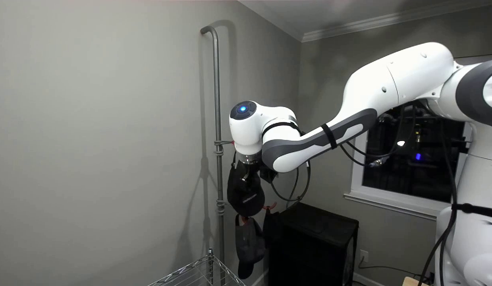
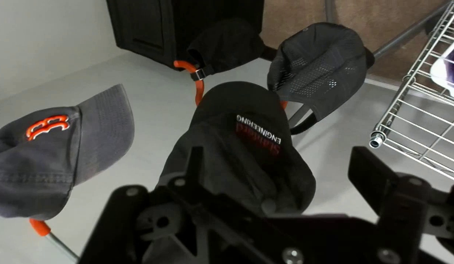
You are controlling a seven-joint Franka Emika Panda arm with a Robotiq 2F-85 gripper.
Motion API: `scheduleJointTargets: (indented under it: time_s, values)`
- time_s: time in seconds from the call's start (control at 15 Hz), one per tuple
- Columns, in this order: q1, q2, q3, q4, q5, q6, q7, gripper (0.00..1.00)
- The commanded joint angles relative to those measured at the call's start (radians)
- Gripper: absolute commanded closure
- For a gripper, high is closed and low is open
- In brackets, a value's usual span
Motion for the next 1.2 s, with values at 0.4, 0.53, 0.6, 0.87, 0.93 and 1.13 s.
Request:
scheduleJointTargets:
  time_s: [0.4,0.53,0.6,0.87,0.93,1.13]
  values:
    - [-0.048,-0.284,0.004,-0.315,0.212,0.172,0.027,0.00]
    - [-0.062,-0.369,0.012,-0.385,0.209,0.185,0.060,0.00]
    - [-0.070,-0.411,0.016,-0.415,0.205,0.189,0.078,0.00]
    - [-0.116,-0.540,0.043,-0.506,0.178,0.241,0.136,0.00]
    - [-0.127,-0.563,0.049,-0.520,0.180,0.250,0.143,0.00]
    - [-0.167,-0.615,0.065,-0.554,0.183,0.286,0.158,0.00]
